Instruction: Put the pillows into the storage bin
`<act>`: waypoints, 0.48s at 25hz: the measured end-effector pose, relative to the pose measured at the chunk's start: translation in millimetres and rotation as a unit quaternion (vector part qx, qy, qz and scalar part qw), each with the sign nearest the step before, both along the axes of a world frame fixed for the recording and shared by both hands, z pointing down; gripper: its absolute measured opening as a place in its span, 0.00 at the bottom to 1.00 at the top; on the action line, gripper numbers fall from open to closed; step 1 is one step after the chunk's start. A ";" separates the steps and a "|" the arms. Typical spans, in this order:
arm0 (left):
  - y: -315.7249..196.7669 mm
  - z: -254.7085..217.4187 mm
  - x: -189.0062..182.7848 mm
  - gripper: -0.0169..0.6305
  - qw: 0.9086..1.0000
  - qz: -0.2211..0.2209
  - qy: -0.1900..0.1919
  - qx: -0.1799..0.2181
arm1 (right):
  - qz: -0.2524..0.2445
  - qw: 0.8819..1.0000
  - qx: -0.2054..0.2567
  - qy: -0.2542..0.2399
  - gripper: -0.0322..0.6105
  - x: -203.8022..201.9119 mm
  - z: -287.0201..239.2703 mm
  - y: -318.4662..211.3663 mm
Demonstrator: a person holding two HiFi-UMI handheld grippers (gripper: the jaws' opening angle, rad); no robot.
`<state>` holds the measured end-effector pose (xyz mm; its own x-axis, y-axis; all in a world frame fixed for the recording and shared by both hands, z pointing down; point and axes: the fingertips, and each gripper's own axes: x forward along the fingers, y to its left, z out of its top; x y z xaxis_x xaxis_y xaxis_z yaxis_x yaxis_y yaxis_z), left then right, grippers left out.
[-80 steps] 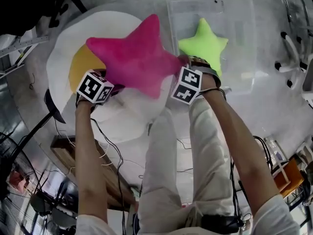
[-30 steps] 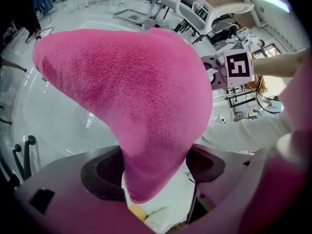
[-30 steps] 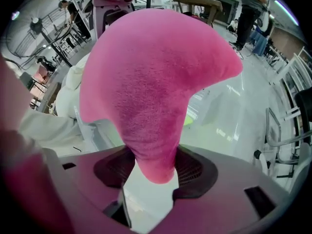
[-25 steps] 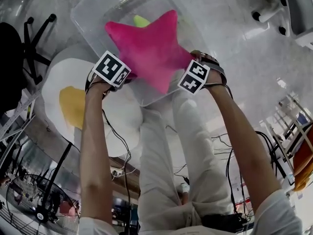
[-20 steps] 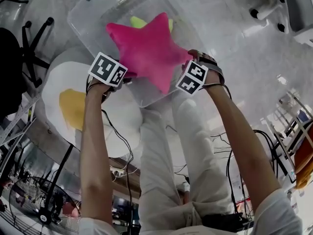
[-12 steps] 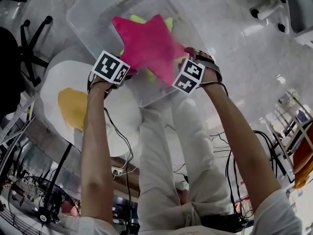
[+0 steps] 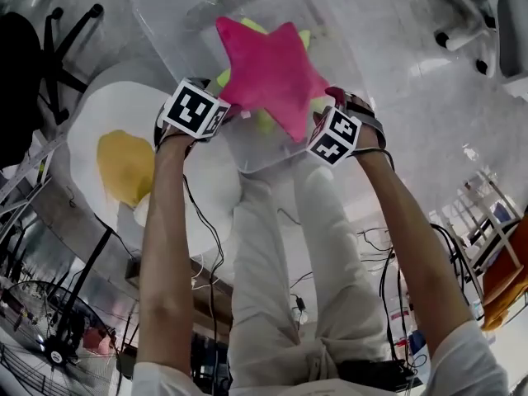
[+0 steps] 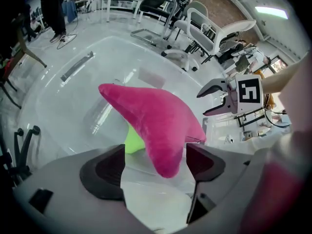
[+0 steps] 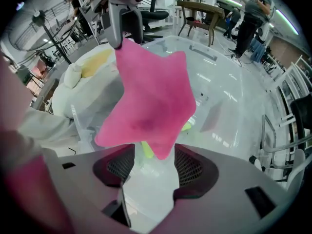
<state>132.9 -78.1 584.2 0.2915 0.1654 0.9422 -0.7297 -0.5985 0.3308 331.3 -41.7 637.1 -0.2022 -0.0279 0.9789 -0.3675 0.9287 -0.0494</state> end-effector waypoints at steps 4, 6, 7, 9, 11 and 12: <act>10.0 -9.7 -12.2 0.65 1.000 -0.014 0.011 0.010 | 0.004 1.000 -0.003 -0.004 0.47 -13.6 -6.2 7.3; 17.0 -14.0 -16.5 0.65 0.999 -0.022 0.021 0.014 | 0.015 1.000 -0.002 -0.010 0.47 -20.9 -11.4 9.8; 20.5 -15.8 -19.9 0.65 0.999 -0.027 0.022 0.016 | 0.018 1.000 -0.001 -0.014 0.47 -24.6 -14.0 9.8; 28.7 -19.1 -29.5 0.65 0.999 -0.038 0.021 0.020 | 0.018 1.000 0.001 -0.021 0.47 -33.3 -19.7 9.7; 37.8 -22.7 -41.4 0.65 0.998 -0.050 0.018 0.022 | 0.017 0.999 0.002 -0.029 0.47 -44.9 -27.4 12.2; 42.0 -24.9 -48.0 0.65 0.998 -0.057 0.018 0.024 | 0.016 0.999 0.003 -0.034 0.47 -51.8 -32.2 14.3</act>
